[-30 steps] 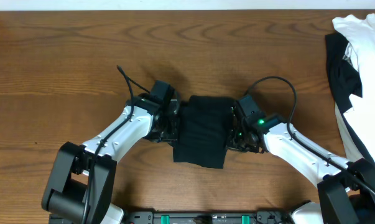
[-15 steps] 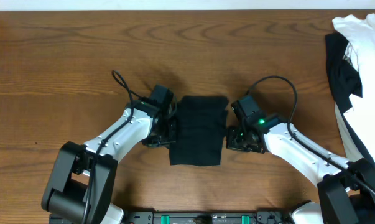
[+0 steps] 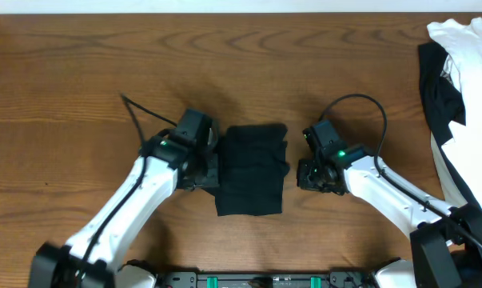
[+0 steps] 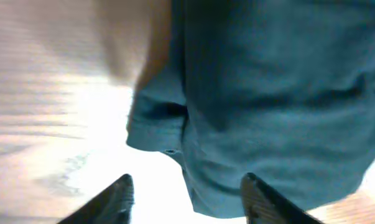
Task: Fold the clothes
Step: 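Carry the folded bundle to the table's left side with the left gripper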
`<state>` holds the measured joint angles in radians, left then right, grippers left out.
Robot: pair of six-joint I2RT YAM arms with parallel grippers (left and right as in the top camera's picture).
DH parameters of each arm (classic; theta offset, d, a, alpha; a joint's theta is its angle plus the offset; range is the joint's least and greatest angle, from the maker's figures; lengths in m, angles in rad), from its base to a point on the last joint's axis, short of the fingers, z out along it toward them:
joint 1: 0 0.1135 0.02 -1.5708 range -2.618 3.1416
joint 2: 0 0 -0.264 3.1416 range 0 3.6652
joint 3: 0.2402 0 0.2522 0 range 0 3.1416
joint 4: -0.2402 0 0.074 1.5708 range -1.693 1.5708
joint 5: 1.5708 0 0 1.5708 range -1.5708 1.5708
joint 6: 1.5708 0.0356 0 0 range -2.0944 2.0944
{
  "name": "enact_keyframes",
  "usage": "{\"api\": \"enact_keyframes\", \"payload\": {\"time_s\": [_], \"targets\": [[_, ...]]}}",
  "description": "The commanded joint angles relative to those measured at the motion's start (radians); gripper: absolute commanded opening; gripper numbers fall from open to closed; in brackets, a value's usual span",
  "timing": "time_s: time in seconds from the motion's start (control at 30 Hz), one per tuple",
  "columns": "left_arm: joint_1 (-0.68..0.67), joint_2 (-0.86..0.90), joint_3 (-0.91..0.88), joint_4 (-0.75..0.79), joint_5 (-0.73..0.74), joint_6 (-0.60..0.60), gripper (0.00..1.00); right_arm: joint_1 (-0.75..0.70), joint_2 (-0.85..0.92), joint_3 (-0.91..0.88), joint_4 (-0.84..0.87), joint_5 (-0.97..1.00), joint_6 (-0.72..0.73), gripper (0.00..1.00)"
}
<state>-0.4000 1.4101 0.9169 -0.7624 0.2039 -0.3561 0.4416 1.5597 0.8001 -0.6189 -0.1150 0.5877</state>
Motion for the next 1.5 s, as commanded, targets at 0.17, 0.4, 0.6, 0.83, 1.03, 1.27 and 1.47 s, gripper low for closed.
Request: {"api": "enact_keyframes", "payload": {"time_s": [0.17, 0.4, 0.6, 0.83, 1.03, 1.27, 1.47], "targets": [[0.036, 0.025, 0.021, 0.055, -0.085, 0.043, 0.73, -0.016, 0.000, -0.006, -0.018, 0.014, -0.028, 0.20], [0.072, 0.227, 0.021, 0.167, 0.131, 0.174, 0.75, -0.016, 0.000, -0.006, -0.037, 0.014, -0.028, 0.20], [0.070, 0.353, 0.021, 0.196, 0.429, 0.237, 0.74, -0.016, 0.000, -0.006, -0.039, 0.014, -0.028, 0.20], [0.077, 0.368, 0.021, 0.197, 0.578, 0.323, 0.09, -0.016, 0.000, -0.006, -0.047, 0.014, -0.028, 0.19], [0.184, 0.294, 0.025, 0.196, 0.528, 0.323, 0.06, -0.016, 0.000, -0.006, -0.076, 0.037, -0.028, 0.17], [0.437, 0.173, 0.053, 0.206, 0.528, 0.322, 0.06, -0.016, 0.000, -0.006, -0.112, 0.063, -0.028, 0.16], [0.645, 0.160, 0.064, 0.338, 0.461, 0.250, 0.07, -0.016, 0.000, -0.006, -0.122, 0.063, -0.028, 0.16]]}}
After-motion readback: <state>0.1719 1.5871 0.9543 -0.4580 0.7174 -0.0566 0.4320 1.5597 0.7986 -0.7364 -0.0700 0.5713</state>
